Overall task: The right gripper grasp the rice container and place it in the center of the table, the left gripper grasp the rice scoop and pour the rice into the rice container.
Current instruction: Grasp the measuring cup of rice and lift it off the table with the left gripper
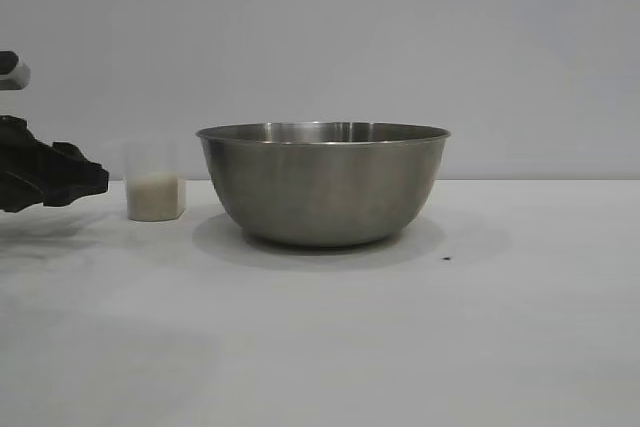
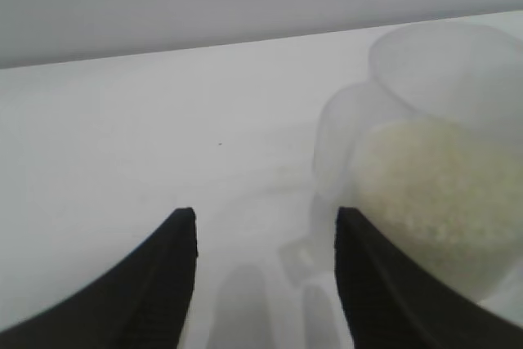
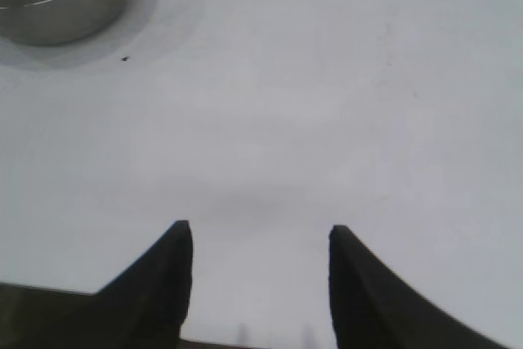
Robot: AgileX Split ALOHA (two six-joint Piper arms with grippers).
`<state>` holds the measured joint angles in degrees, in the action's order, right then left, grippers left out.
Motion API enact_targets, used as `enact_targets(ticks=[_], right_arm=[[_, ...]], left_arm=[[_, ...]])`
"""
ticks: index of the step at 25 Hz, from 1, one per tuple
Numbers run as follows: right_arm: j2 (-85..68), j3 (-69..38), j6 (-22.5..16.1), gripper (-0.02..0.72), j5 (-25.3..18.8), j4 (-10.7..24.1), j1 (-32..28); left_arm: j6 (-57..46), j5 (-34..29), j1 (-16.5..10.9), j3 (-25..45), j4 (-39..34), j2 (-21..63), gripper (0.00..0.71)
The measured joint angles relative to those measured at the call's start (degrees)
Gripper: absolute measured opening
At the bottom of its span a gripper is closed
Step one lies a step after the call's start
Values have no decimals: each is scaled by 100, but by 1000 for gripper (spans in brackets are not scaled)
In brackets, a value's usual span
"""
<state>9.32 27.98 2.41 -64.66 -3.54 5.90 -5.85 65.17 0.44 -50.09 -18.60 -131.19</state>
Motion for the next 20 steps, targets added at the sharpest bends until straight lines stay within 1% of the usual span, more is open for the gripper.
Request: enact_targets(ticks=[7,13,20], right_arm=[[0,0,0,328,0,22,0],[0,0,-9,328,0,22,0],[0,0,-9,328,0,22,0]], left_arm=[[-24,0,0,-21,-50,0,335],[-24,0,127,-34,-37,0,335],[-24,0,151,-151,10,-9,335]])
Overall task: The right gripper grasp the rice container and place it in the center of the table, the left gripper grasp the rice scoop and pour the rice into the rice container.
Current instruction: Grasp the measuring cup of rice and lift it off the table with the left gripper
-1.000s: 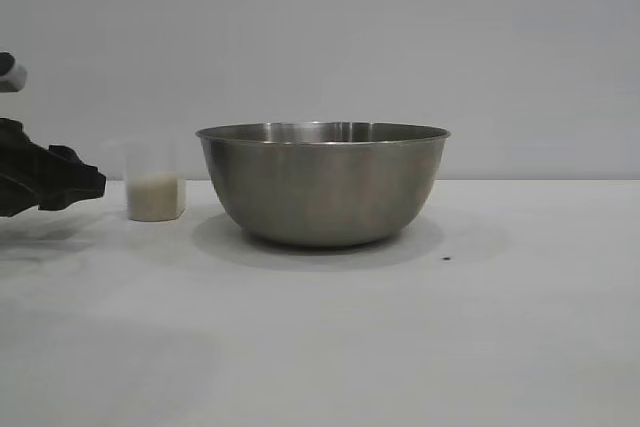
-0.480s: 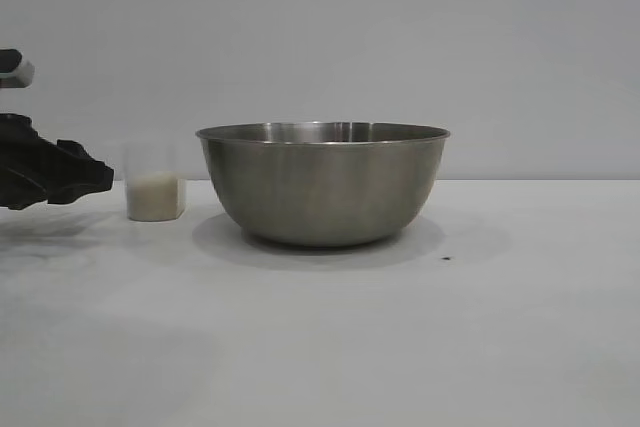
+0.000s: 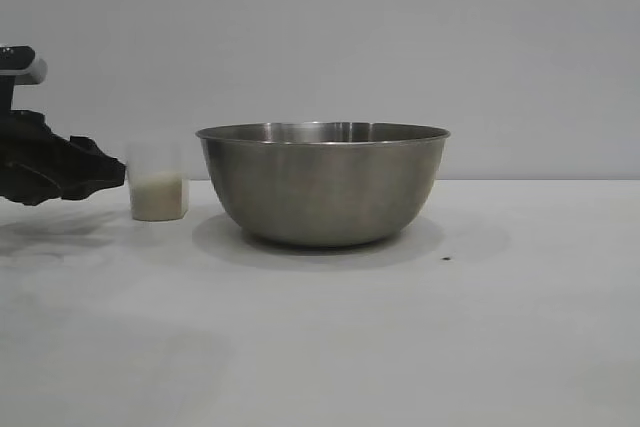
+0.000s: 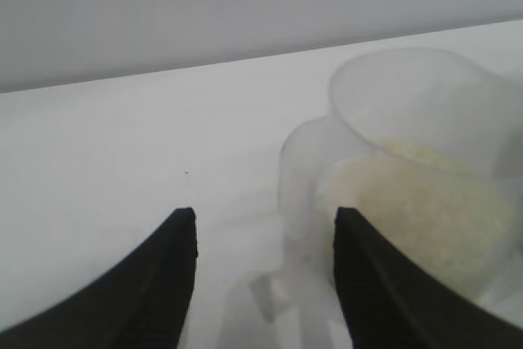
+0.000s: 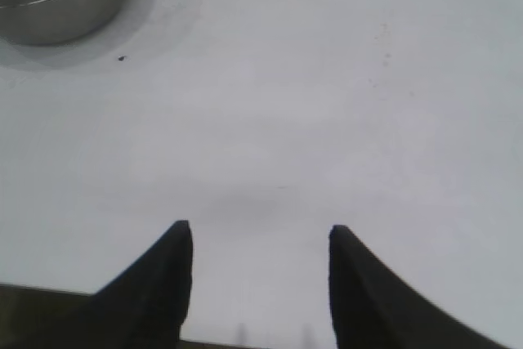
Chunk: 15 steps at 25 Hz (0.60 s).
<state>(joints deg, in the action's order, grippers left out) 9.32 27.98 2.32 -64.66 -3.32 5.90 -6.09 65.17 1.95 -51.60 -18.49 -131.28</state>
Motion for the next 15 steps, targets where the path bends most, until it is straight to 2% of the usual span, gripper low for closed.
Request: enact_targets(ticks=[15], right_arm=[[0,0,0,328,0,0,0]], left_arm=[[0,0,0,-83,94,0,335]])
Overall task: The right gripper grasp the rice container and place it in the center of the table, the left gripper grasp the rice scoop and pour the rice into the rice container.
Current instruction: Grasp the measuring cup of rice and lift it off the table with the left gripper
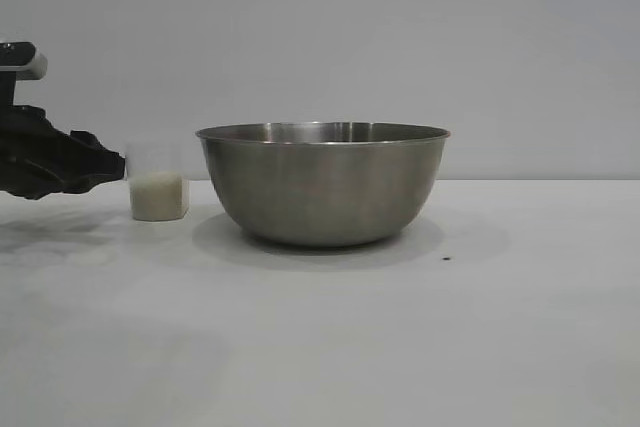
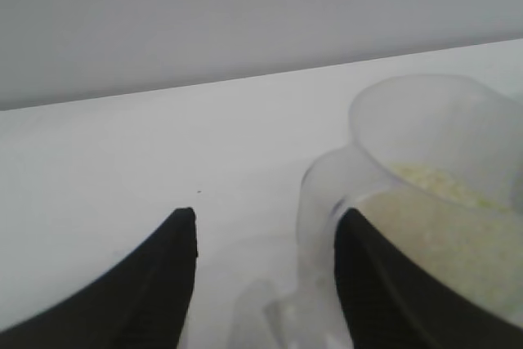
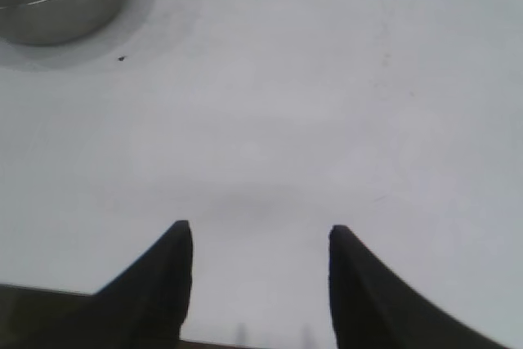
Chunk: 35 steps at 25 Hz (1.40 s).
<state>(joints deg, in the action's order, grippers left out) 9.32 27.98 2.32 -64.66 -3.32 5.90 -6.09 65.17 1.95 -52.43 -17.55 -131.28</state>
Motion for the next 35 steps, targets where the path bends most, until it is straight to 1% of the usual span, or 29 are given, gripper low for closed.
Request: enact_targets(ticks=[25,30,35], right_arm=[[0,0,0,328,0,0,0],[0,0,0,328,0,0,0],[0,0,0,328,0,0,0]], left_arm=[[0,0,12,-5,0,0,335],[0,0,12,-5,188,0,335],[0,0,12,-5,197,0,335]])
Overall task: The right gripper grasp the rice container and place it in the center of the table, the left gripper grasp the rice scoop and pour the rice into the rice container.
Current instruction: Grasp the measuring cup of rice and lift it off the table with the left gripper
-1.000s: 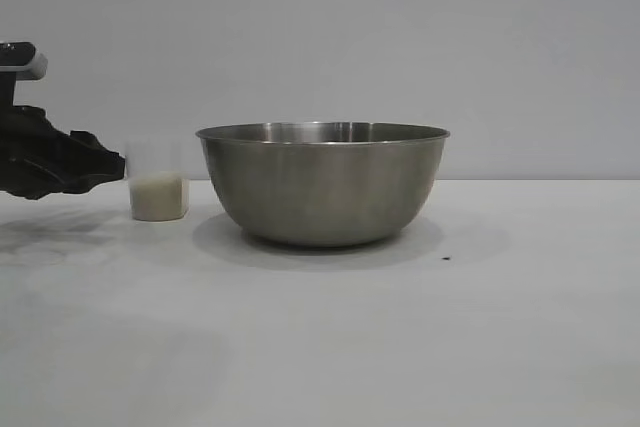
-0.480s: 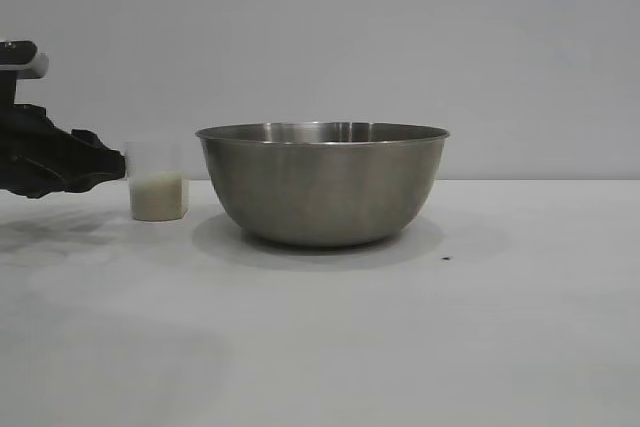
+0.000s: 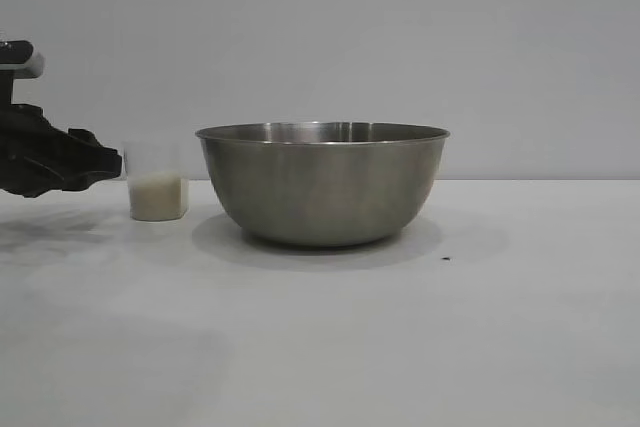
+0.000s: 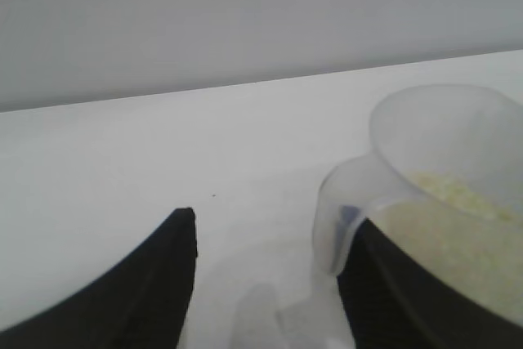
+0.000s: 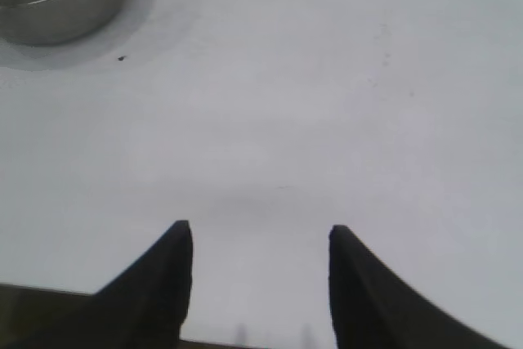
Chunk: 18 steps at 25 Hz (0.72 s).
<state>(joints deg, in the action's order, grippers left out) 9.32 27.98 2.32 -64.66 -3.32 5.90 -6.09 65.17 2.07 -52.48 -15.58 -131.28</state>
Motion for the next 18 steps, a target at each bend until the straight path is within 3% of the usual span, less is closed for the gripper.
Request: enact_targets(ticks=[18], right_arm=[[0,0,0,328,0,0,0]], left_arm=[[0,0,0,-259,0,-178,335]])
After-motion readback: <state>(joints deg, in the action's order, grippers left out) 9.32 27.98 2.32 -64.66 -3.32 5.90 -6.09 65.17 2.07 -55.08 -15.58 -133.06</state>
